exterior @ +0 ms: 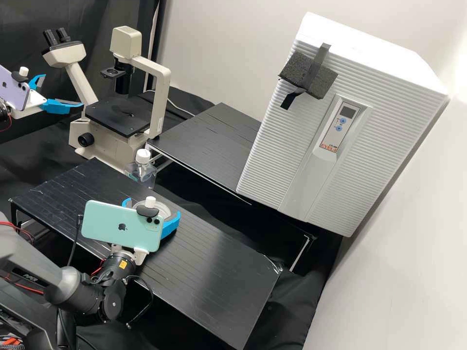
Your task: Open the petri dish lid.
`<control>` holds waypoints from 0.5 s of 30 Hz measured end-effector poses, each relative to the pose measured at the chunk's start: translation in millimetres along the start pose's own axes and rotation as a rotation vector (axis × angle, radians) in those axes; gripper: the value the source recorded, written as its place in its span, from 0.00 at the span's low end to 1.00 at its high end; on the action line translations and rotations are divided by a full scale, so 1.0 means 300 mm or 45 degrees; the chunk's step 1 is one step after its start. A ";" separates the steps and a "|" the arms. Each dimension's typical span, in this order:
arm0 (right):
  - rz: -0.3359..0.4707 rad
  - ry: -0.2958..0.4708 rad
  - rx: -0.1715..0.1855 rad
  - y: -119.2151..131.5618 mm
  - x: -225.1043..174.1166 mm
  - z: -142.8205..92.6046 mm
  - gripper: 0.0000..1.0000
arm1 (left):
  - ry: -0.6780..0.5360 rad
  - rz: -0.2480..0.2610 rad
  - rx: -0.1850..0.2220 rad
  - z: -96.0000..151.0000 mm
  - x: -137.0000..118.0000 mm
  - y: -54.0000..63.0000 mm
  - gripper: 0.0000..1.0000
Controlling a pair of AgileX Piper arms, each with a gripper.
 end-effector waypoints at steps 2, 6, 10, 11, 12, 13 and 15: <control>0.000 0.000 0.000 0.000 0.000 0.000 0.00 | 0.000 0.000 0.000 0.000 0.000 0.000 1.00; -0.006 0.011 -0.005 -0.002 0.002 -0.005 0.00 | 0.000 0.000 0.000 0.000 0.000 0.000 1.00; 0.009 0.031 -0.033 0.000 0.000 -0.020 0.00 | 0.000 0.000 0.000 0.000 0.000 0.000 1.00; 0.017 0.034 -0.037 0.002 0.000 -0.023 0.00 | 0.000 0.000 0.000 0.000 0.000 0.000 1.00; 0.021 0.037 -0.039 0.003 0.000 -0.025 0.00 | 0.000 0.000 0.000 0.000 0.000 0.000 1.00; 0.036 0.037 -0.040 0.006 -0.001 -0.027 0.00 | 0.000 0.000 0.000 0.000 0.000 0.000 1.00; 0.060 0.034 -0.034 0.012 -0.001 -0.027 0.00 | 0.000 0.000 0.000 0.000 0.000 0.000 1.00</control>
